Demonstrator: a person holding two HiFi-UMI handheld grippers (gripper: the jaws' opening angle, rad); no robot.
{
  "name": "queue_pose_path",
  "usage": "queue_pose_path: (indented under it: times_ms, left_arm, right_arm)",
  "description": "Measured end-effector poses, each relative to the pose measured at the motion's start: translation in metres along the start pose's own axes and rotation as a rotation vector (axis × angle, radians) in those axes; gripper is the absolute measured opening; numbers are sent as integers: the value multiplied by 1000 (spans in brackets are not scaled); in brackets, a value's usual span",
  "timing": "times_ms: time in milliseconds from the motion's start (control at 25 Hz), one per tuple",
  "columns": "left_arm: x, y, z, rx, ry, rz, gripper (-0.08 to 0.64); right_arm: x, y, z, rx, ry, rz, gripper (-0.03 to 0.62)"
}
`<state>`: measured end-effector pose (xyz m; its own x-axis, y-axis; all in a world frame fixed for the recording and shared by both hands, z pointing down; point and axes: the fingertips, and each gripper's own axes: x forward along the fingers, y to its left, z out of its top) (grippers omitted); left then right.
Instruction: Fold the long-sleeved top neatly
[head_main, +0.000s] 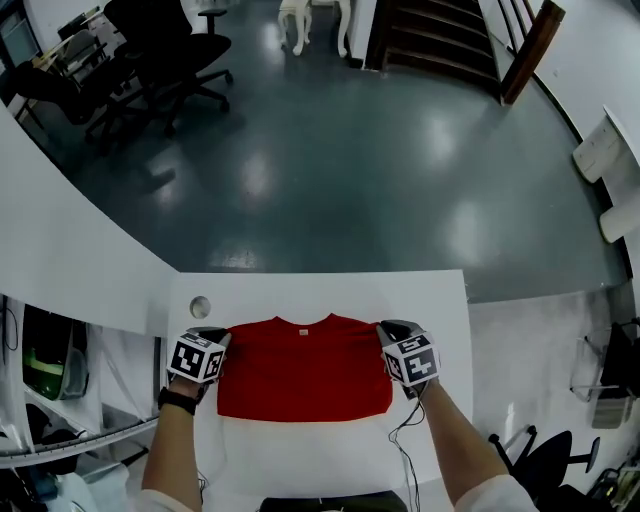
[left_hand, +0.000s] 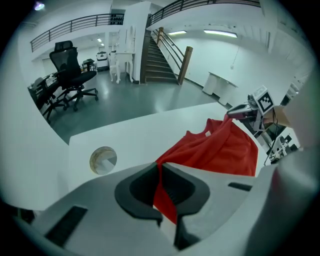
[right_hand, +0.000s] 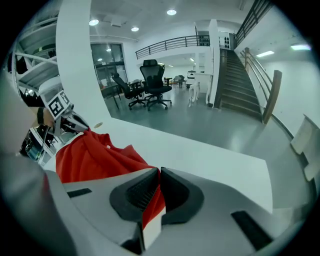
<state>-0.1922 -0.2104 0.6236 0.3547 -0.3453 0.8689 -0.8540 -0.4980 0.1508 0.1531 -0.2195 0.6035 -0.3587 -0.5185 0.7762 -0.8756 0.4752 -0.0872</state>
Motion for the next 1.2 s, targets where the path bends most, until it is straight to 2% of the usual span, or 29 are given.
queue_pose_path:
  times_ms: [40,160,360,560,760,840,1000,1080,1200]
  left_arm:
    - [3,2,2,-5,3,-4,34]
    - [5,9,7,-24,-9,-15,122]
    - [-12,12,30,-175,-133,-168,177]
    - [-22,14,35,-125,-135,-156,216]
    - [-36,16,54,-195,-236,-200,215]
    - [-37,15,52,-153,-213,-182,212]
    - [-22,-5,23,65,-28,-136,196]
    - [-12,-9,8,156,52,-72,196]
    - [1,-6,-1,226,108,37,196]
  right_arm:
    - [4,-3,1,4,7,5,35]
    - [13,-12,4,19,17,15,61]
    - [21,-28,6,25,14,6,60]
    - [17,-45,5,46,-5,-18,52]
    - [13,-48,3,47,-13,-22,44]
    - [12,-45,3,43,-28,-11,40]
    - [6,-27,9,-7,-61,55,37]
    - [1,-15,12,-55,-76,99,37]
    - [-1,5,9,-164,-58,155,37]
